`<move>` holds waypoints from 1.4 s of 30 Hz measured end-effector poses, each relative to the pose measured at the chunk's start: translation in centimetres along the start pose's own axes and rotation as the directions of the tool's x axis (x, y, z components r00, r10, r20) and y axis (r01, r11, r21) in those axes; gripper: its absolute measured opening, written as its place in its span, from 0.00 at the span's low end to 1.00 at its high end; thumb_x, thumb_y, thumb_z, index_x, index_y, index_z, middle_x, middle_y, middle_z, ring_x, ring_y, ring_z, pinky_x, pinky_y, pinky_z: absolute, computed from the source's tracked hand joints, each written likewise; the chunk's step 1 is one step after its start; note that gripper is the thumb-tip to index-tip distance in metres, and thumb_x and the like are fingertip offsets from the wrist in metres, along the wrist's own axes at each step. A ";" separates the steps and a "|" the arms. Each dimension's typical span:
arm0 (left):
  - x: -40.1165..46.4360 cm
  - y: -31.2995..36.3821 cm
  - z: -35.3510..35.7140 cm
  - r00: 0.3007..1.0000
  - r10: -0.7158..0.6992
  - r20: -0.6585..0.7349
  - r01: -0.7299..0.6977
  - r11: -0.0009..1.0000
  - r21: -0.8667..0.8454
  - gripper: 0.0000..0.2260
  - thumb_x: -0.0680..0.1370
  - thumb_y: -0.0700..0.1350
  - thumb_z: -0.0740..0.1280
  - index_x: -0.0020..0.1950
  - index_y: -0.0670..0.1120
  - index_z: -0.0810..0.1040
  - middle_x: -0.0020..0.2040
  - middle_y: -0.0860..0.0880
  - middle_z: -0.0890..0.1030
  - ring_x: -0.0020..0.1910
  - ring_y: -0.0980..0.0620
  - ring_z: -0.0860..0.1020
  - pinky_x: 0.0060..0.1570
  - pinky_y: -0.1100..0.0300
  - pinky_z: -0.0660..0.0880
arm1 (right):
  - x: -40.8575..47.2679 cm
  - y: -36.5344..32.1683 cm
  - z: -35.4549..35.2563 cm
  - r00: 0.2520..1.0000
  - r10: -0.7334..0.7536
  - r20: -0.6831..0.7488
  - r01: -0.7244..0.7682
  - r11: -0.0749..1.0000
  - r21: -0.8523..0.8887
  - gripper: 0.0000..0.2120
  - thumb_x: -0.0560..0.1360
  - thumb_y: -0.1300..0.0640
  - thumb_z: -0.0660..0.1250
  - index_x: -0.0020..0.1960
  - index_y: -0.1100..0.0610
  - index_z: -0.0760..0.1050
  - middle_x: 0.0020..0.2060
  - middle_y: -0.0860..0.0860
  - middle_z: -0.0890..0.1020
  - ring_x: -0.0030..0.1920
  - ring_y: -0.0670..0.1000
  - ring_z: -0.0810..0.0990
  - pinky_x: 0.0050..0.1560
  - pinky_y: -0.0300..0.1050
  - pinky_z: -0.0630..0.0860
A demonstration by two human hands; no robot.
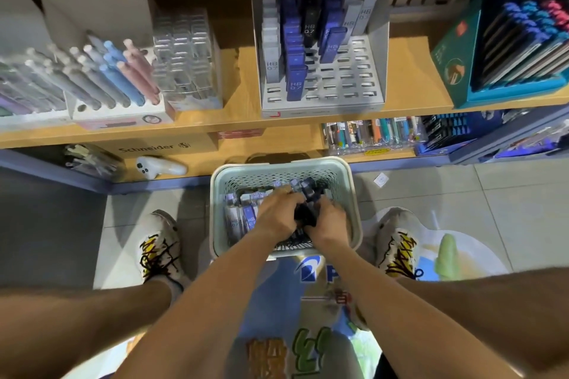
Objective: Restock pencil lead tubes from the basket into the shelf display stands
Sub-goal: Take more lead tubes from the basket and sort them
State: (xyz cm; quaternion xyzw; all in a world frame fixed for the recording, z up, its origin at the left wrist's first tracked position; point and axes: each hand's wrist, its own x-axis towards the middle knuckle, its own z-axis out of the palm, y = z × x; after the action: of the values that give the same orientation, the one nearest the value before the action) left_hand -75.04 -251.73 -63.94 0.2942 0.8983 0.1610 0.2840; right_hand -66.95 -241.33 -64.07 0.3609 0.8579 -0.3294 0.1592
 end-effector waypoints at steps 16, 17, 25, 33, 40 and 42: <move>-1.3 -3.2 -0.2 0.997 -0.033 0.073 0.072 0.767 -0.638 0.15 0.75 0.37 0.77 0.59 0.46 0.81 0.47 0.49 0.86 0.51 0.52 0.85 0.55 0.61 0.78 | -0.9 0.1 -2.5 0.988 -0.116 0.098 0.093 0.971 0.218 0.15 0.72 0.60 0.78 0.58 0.56 0.83 0.50 0.53 0.87 0.49 0.50 0.84 0.56 0.42 0.80; -1.4 -3.1 -0.3 0.995 -0.071 0.067 0.098 0.735 -0.671 0.15 0.75 0.39 0.77 0.59 0.48 0.81 0.47 0.49 0.87 0.51 0.53 0.85 0.55 0.62 0.78 | -0.8 -0.1 -2.7 0.988 -0.124 0.089 0.098 0.963 0.250 0.15 0.72 0.59 0.78 0.58 0.56 0.83 0.50 0.53 0.87 0.49 0.50 0.84 0.56 0.44 0.80; -2.4 -0.5 -1.5 0.984 -0.121 0.131 0.177 0.587 -0.790 0.26 0.75 0.29 0.69 0.67 0.53 0.77 0.56 0.47 0.84 0.56 0.51 0.82 0.48 0.64 0.78 | 0.2 -2.3 -4.1 1.000 -0.013 -0.006 0.014 0.909 0.417 0.06 0.73 0.57 0.77 0.48 0.54 0.82 0.44 0.50 0.86 0.48 0.52 0.85 0.55 0.50 0.81; -3.8 1.7 -4.2 0.993 -0.060 0.102 0.116 0.679 -0.725 0.19 0.81 0.43 0.69 0.70 0.51 0.70 0.58 0.47 0.83 0.57 0.46 0.83 0.59 0.41 0.81 | -0.9 -4.9 -5.5 0.995 -0.052 -0.085 0.083 0.901 0.425 0.21 0.70 0.53 0.80 0.60 0.55 0.80 0.45 0.48 0.86 0.52 0.52 0.85 0.58 0.49 0.80; -7.1 3.4 -8.8 0.973 -0.001 0.233 0.202 0.497 -0.844 0.17 0.84 0.37 0.65 0.72 0.49 0.73 0.61 0.47 0.83 0.58 0.47 0.84 0.59 0.45 0.82 | -5.3 -7.3 -11.4 0.920 -0.393 -0.021 0.386 0.893 0.232 0.32 0.75 0.53 0.76 0.75 0.42 0.68 0.43 0.45 0.78 0.48 0.49 0.80 0.56 0.42 0.78; -8.4 4.3 -10.5 0.968 0.032 0.248 0.212 0.419 -0.883 0.17 0.84 0.35 0.64 0.71 0.49 0.74 0.65 0.47 0.82 0.62 0.47 0.83 0.56 0.46 0.83 | -6.8 -8.0 -13.6 0.896 -0.443 0.005 0.436 0.883 0.174 0.30 0.75 0.52 0.76 0.75 0.47 0.70 0.42 0.39 0.75 0.50 0.46 0.78 0.52 0.34 0.72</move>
State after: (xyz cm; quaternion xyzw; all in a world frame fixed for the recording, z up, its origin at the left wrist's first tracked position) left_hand -73.93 -254.90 -50.22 0.0634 0.6470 0.5672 0.5056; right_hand -68.51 -239.80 -47.04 0.1618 0.8825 -0.4362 0.0687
